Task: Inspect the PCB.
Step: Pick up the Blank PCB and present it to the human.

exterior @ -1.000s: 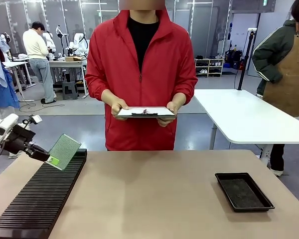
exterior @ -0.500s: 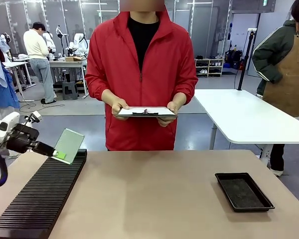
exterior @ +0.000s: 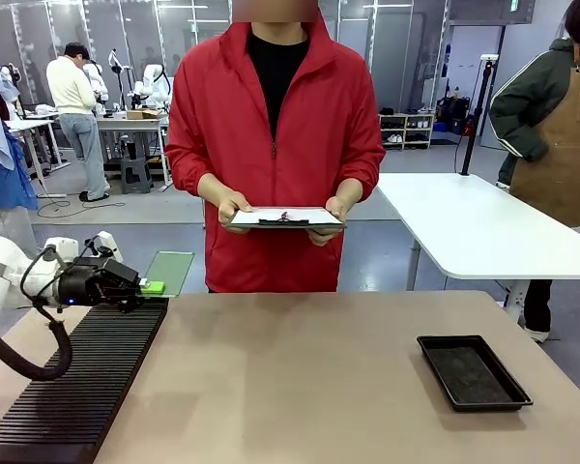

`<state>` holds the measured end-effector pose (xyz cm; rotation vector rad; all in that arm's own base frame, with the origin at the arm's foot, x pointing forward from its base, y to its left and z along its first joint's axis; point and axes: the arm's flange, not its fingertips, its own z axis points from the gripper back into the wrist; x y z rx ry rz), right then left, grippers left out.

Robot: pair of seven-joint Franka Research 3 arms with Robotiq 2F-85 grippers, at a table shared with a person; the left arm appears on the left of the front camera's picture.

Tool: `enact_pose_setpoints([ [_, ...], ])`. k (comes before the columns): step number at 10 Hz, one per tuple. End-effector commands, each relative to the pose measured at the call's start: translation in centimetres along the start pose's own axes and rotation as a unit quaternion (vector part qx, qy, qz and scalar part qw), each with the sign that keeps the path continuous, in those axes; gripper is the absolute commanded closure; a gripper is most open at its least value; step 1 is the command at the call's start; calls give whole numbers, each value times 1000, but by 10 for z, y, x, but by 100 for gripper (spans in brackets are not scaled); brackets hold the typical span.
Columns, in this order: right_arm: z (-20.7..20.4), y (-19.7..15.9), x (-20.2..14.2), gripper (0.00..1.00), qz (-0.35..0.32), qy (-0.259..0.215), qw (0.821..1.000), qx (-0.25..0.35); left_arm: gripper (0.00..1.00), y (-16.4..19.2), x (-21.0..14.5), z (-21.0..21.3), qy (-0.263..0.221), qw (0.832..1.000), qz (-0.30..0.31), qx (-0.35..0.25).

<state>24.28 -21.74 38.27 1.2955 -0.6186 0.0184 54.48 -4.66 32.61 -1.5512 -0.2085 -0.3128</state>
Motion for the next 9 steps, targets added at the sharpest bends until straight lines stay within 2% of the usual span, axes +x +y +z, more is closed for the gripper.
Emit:
enact_pose_setpoints([
  [1, 0, 1, 1, 0, 7, -6, 1000, 6, 97, -3, 5, -10, -21, 999, 44, -18],
  [2, 0, 1, 1, 0, 7, -6, 1000, 6, 97, -3, 5, -15, -38, 997, 67, -29],
  [6, 0, 1, 1, 0, 7, -6, 1000, 6, 97, -1, -7, -24, -17, 988, 153, -28],
  [8, 0, 1, 1, 0, 7, -6, 1000, 6, 97, -3, -1, -24, -26, 990, 136, -26],
  [9, 0, 1, 1, 0, 7, -6, 1000, 6, 97, 7, -8, -22, -13, 990, 141, -25],
])
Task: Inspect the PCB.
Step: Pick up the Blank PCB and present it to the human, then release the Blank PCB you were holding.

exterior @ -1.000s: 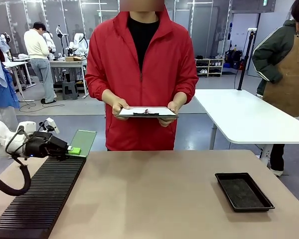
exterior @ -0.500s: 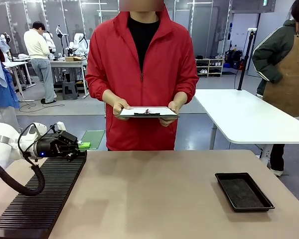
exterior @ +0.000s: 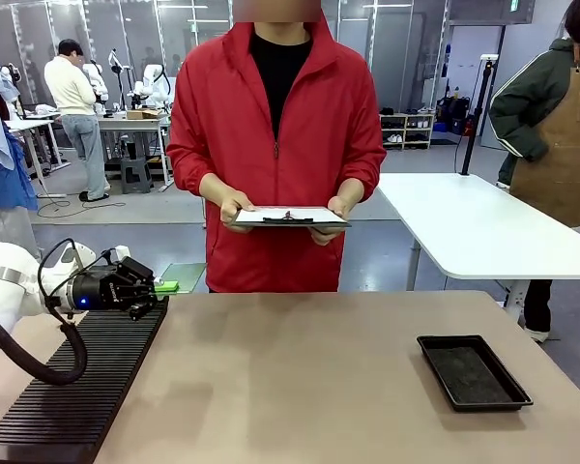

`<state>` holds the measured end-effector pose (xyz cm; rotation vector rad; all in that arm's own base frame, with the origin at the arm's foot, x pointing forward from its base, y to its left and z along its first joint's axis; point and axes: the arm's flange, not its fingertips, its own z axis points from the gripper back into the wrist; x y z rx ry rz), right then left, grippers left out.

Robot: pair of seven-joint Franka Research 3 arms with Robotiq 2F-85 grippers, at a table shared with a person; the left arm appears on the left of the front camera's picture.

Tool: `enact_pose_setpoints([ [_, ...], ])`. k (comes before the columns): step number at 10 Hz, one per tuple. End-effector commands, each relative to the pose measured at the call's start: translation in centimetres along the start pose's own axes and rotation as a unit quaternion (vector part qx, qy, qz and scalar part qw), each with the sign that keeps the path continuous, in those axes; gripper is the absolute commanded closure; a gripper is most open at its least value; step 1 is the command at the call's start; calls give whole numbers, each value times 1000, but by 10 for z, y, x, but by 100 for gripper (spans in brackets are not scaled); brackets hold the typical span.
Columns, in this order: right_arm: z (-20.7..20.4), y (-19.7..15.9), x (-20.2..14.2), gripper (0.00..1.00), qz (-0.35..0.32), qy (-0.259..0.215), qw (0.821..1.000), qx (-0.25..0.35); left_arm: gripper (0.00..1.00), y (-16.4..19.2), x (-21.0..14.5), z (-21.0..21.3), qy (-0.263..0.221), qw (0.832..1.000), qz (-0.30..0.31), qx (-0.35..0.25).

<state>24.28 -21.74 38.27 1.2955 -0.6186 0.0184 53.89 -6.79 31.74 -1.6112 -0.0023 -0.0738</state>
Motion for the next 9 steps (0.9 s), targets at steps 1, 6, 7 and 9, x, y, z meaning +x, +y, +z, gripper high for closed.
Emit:
enact_pose_setpoints([
  [1, 0, 1, 1, 0, 7, -6, 1000, 6, 97, 1, -1, 0, 1, 1000, 1, 0],
  [6, 0, 1, 1, 0, 7, -6, 1000, 6, 97, 1, -1, 0, 1, 1000, 1, 0],
  [7, 0, 1, 1, 0, 7, -6, 1000, 6, 97, 1, -1, 0, 1, 1000, 1, 0],
  [9, 0, 1, 1, 0, 7, -6, 1000, 6, 97, 1, -1, 0, 1, 1000, 1, 0],
])
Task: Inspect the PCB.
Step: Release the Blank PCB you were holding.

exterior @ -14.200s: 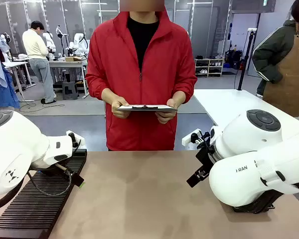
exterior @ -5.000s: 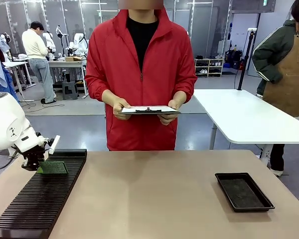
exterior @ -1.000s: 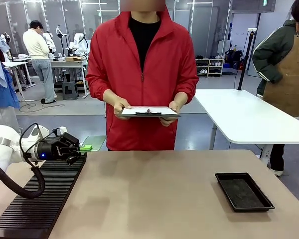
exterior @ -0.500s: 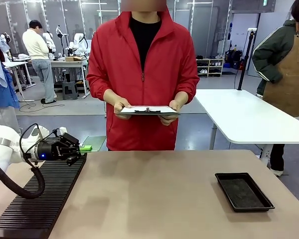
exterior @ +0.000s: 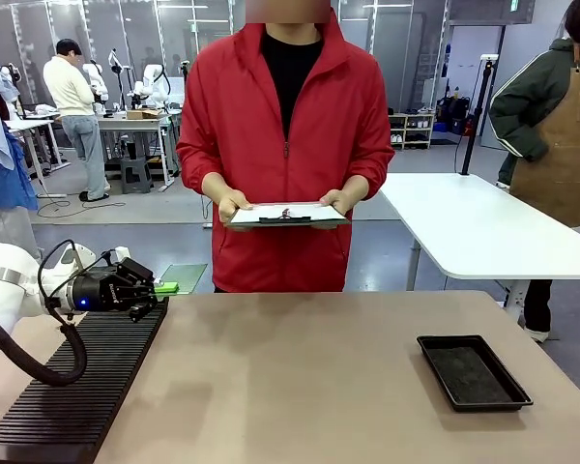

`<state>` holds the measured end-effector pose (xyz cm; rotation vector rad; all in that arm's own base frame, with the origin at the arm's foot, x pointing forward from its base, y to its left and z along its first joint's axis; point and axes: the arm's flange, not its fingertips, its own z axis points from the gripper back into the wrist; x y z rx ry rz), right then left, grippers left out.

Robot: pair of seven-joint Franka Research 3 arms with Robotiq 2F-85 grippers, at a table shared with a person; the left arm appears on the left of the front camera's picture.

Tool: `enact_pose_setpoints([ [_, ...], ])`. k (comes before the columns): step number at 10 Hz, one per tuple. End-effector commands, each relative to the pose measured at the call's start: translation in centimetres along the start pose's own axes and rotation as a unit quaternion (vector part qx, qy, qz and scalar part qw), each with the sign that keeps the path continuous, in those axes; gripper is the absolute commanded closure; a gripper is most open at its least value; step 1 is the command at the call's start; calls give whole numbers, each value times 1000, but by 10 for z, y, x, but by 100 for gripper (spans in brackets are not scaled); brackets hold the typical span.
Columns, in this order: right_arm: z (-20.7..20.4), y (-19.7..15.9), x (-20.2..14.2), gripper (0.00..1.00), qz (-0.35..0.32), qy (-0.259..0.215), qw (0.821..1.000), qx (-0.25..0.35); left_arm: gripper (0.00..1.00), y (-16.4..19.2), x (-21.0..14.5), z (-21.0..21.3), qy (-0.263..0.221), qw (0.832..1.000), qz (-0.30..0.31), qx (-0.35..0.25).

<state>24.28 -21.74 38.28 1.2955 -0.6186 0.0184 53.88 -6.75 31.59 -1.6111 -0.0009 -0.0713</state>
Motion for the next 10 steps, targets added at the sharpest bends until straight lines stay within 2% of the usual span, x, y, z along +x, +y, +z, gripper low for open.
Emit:
enact_pose_setpoints([
  [1, 0, 1, 1, 0, 7, -6, 1000, 6, 97, 0, -1, -1, 1, 1000, -1, 0],
  [10, 0, 1, 1, 0, 7, -6, 1000, 6, 97, 0, -1, -1, 1, 1000, -1, 0],
])
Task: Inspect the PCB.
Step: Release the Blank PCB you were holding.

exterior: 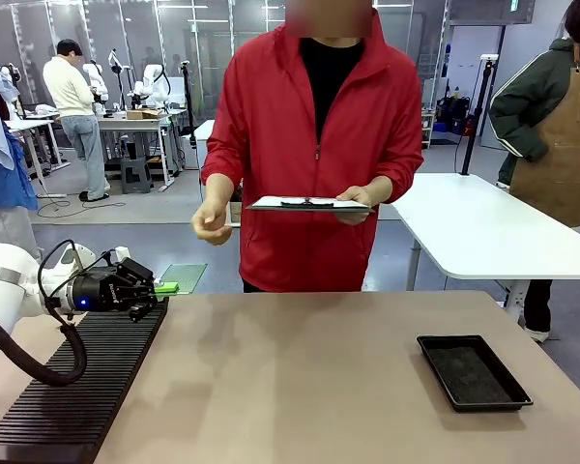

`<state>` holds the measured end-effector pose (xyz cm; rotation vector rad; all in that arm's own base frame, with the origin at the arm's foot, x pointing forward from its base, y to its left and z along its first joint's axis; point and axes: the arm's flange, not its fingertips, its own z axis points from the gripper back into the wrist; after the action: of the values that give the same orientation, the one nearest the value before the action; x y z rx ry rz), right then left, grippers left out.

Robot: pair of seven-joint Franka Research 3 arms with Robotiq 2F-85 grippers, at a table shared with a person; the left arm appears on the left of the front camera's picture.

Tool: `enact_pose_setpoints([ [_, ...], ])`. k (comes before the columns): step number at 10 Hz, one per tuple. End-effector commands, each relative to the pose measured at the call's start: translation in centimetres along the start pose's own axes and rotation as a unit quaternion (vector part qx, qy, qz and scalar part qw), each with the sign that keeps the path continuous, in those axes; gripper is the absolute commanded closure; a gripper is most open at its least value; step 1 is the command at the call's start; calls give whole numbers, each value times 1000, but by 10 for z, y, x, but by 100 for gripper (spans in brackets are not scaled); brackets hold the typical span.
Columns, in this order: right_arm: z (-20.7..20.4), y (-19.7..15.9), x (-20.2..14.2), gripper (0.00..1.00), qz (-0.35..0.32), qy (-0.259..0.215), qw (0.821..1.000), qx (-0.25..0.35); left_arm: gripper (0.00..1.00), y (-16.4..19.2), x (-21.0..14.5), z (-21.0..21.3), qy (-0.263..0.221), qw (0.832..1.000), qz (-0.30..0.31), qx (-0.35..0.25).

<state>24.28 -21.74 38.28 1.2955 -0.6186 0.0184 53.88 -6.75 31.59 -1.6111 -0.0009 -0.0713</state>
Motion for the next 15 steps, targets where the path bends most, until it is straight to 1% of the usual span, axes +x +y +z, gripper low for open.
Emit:
enact_pose_setpoints([
  [1, 0, 1, 1, 0, 7, -6, 1000, 6, 97, 0, -1, -1, 1, 1000, -1, 0],
  [15, 0, 1, 1, 0, 7, -6, 1000, 6, 97, 0, -1, -1, 1, 1000, -1, 0],
])
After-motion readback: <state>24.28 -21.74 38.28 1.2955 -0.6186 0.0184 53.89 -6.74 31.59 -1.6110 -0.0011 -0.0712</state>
